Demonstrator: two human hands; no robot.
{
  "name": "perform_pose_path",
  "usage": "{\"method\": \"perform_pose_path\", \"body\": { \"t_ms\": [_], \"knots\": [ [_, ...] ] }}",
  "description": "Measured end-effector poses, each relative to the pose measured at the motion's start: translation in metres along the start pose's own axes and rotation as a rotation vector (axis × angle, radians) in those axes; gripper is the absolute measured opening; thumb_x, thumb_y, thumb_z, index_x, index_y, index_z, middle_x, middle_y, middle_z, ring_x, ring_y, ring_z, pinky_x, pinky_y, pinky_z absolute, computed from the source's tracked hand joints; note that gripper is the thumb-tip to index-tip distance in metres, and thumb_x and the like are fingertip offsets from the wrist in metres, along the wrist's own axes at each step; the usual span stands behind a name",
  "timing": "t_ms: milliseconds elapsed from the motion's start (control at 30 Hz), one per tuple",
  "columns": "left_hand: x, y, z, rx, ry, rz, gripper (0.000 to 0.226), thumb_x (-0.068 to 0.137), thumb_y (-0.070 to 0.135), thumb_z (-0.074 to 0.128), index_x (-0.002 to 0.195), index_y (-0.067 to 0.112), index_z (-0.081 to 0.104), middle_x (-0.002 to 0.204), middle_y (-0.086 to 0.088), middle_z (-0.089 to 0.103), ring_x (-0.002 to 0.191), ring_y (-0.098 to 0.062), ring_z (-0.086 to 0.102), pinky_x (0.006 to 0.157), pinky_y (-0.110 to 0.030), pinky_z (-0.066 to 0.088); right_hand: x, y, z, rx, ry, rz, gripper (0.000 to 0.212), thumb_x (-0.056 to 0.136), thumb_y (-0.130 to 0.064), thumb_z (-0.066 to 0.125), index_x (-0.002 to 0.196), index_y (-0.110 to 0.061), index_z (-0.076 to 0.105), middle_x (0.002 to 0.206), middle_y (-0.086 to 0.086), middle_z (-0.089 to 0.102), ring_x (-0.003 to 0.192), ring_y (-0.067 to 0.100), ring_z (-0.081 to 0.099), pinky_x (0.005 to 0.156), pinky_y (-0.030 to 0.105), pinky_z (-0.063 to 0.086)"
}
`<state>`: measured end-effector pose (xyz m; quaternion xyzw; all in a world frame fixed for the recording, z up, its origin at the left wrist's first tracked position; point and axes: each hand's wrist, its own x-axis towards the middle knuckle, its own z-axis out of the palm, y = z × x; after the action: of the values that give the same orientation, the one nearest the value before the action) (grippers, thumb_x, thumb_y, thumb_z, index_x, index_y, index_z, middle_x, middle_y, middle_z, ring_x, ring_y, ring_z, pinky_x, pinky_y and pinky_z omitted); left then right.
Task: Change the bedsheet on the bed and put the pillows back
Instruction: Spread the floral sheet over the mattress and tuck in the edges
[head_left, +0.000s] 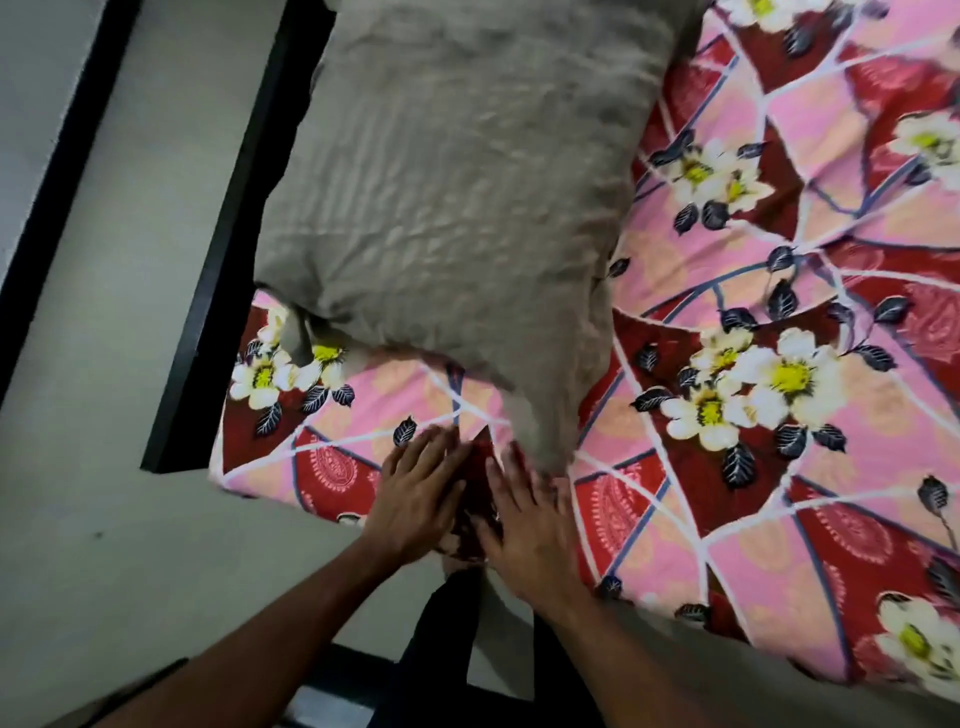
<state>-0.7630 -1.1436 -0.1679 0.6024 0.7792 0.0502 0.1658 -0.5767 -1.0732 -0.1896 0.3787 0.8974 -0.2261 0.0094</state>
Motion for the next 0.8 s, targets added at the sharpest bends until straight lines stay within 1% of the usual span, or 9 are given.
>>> {"method": "perform_pose_path", "body": {
  "t_ms": [67, 167, 233, 333, 400, 433, 567, 700, 800],
  "knots": [
    [0.004, -0.018, 0.003, 0.014, 0.01, 0.048, 0.052, 0.102, 0.038, 0.039, 0.153, 0.026, 0.038, 0.161, -0.001, 0.032, 0.15, -0.023, 0.028, 0.116, -0.049, 0.029, -0.003, -0.041, 0.017, 0.003, -0.016, -0.089, 0.059, 0.096, -0.05, 0.049, 0.149, -0.025, 0.048, 0.163, 0.001, 0.032, 0.155, 0.022, 0.014, 0.122, 0.057, 0.015],
    [0.024, -0.029, 0.001, 0.013, 0.03, 0.099, 0.054, 0.101, 0.038, 0.041, 0.153, 0.023, 0.039, 0.161, -0.005, 0.033, 0.15, -0.026, 0.027, 0.117, -0.052, 0.026, -0.003, -0.064, 0.032, 0.086, 0.052, -0.141, 0.042, 0.095, -0.035, 0.053, 0.131, -0.018, 0.064, 0.151, 0.004, 0.051, 0.151, 0.022, 0.026, 0.12, 0.054, 0.023],
    [0.039, -0.032, 0.002, 0.022, 0.021, 0.173, 0.052, 0.101, 0.039, 0.04, 0.151, 0.024, 0.042, 0.16, -0.005, 0.035, 0.149, -0.028, 0.029, 0.118, -0.05, 0.025, 0.008, -0.058, 0.032, 0.14, 0.149, -0.075, 0.036, 0.094, -0.025, 0.058, 0.125, -0.009, 0.066, 0.147, 0.012, 0.053, 0.149, 0.027, 0.033, 0.117, 0.054, 0.03],
    [0.056, -0.037, 0.008, 0.055, -0.042, 0.205, 0.051, 0.105, 0.043, 0.032, 0.154, 0.033, 0.033, 0.164, -0.001, 0.023, 0.152, -0.024, 0.019, 0.12, -0.051, 0.016, 0.038, -0.036, 0.022, 0.131, 0.214, 0.069, 0.042, 0.099, -0.023, 0.057, 0.137, -0.006, 0.059, 0.156, 0.014, 0.041, 0.148, 0.028, 0.034, 0.116, 0.05, 0.033],
    [0.057, -0.045, 0.013, 0.09, -0.052, 0.145, 0.053, 0.105, 0.047, 0.03, 0.157, 0.034, 0.026, 0.167, -0.002, 0.014, 0.154, -0.023, 0.01, 0.121, -0.055, 0.011, 0.052, -0.032, 0.017, 0.061, 0.174, 0.122, 0.049, 0.104, -0.033, 0.049, 0.148, -0.013, 0.048, 0.163, 0.01, 0.029, 0.149, 0.024, 0.031, 0.117, 0.043, 0.033],
    [0.053, -0.051, 0.016, 0.109, -0.049, 0.1, 0.056, 0.105, 0.049, 0.03, 0.158, 0.034, 0.022, 0.167, -0.004, 0.011, 0.154, -0.023, 0.008, 0.121, -0.056, 0.009, 0.057, -0.035, 0.018, 0.011, 0.15, 0.137, 0.052, 0.105, -0.037, 0.046, 0.152, -0.016, 0.043, 0.165, 0.009, 0.024, 0.151, 0.024, 0.028, 0.118, 0.042, 0.031],
    [0.034, -0.098, 0.008, 0.092, 0.019, -0.24, 0.064, 0.102, 0.058, 0.03, 0.159, 0.035, 0.014, 0.168, -0.002, 0.005, 0.155, -0.021, 0.004, 0.122, -0.055, 0.004, 0.071, -0.066, 0.032, -0.13, 0.078, 0.137, 0.063, 0.102, -0.045, 0.042, 0.158, -0.019, 0.029, 0.167, 0.006, 0.017, 0.155, 0.027, 0.013, 0.123, 0.052, 0.013],
    [0.0, -0.175, -0.007, 0.082, 0.057, -0.471, 0.066, 0.099, 0.062, 0.026, 0.158, 0.035, 0.016, 0.167, -0.005, 0.015, 0.154, -0.025, 0.011, 0.122, -0.055, 0.007, 0.084, -0.119, 0.056, -0.115, 0.001, -0.036, 0.065, 0.103, -0.047, 0.036, 0.161, -0.022, 0.018, 0.169, 0.002, 0.009, 0.156, 0.024, 0.005, 0.122, 0.057, 0.008],
    [-0.022, -0.218, -0.014, -0.001, 0.088, -0.678, 0.069, 0.098, 0.063, 0.025, 0.159, 0.032, 0.014, 0.167, -0.004, 0.012, 0.154, -0.027, 0.008, 0.121, -0.056, 0.009, 0.093, -0.152, 0.068, -0.072, -0.079, -0.23, 0.064, 0.102, -0.047, 0.037, 0.16, -0.023, 0.022, 0.169, 0.001, 0.009, 0.156, 0.023, 0.004, 0.122, 0.057, 0.01]
  ]
}}
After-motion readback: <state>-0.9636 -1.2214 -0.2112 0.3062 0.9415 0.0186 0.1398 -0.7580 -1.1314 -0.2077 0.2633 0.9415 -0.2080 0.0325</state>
